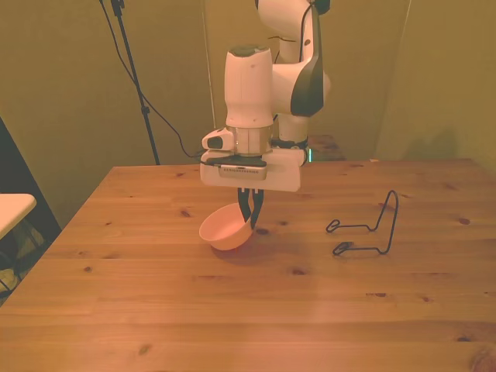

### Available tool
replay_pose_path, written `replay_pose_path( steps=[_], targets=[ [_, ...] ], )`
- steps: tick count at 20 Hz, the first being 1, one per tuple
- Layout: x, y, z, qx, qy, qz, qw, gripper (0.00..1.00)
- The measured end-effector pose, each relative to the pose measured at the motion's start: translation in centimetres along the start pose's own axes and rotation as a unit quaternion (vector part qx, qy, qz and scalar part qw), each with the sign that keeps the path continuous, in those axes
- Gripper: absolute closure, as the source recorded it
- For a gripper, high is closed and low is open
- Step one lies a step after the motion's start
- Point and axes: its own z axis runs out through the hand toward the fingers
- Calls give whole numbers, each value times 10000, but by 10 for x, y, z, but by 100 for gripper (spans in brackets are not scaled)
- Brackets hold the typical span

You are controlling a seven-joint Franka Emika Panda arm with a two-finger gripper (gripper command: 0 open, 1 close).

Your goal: Load the bowl

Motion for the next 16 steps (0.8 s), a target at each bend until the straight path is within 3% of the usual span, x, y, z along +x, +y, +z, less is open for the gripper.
replay_pose_path(
  steps=[8,12,16],
  targets=[
    [-67,-54,-69,679,-374,-387,9962,100],
    [-111,-82,-84,1045,-727,-749,9890,100],
    [-117,-80,-80,1319,-1009,-742,9833,100]
  ],
)
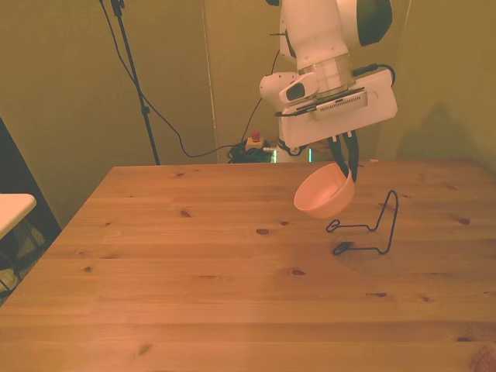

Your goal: Load the bowl

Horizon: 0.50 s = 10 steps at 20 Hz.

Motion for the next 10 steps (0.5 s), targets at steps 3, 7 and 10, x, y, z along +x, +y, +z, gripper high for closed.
replay_pose_path(
  steps=[3,7,10],
  targets=[
    [-6,9,5,394,-304,8,9988,100],
    [-7,15,8,1025,-609,39,9929,100],
    [-9,12,9,1166,-657,15,9910,100]
  ],
)
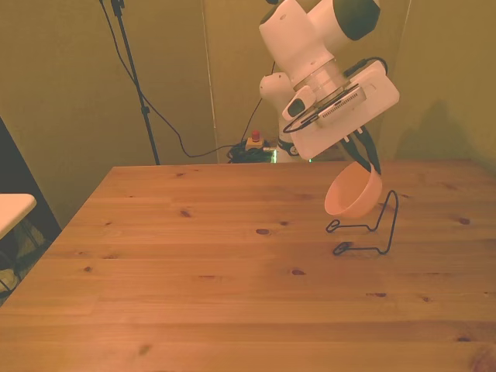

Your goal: Load the bowl

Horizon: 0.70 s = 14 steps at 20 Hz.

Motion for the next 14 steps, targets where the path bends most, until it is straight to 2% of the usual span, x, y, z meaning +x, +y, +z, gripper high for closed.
replay_pose_path(
  steps=[14],
  targets=[
    [4,25,33,547,-312,-160,9979,100]
  ],
)
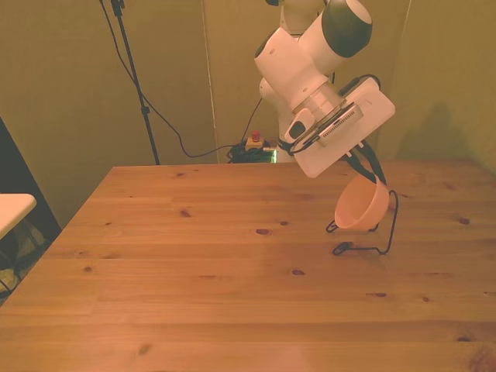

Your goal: Load the bowl

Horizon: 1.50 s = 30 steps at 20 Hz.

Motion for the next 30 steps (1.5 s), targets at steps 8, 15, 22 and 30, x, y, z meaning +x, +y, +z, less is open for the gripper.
replay_pose_path(
  steps=[8,15,22,30],
  targets=[
    [-1,6,14,158,-302,-125,9993,100],
    [3,14,18,205,-403,-175,9988,100],
    [11,27,32,185,-515,-144,9984,100],
    [16,32,36,178,-528,-93,9984,0]
  ],
)
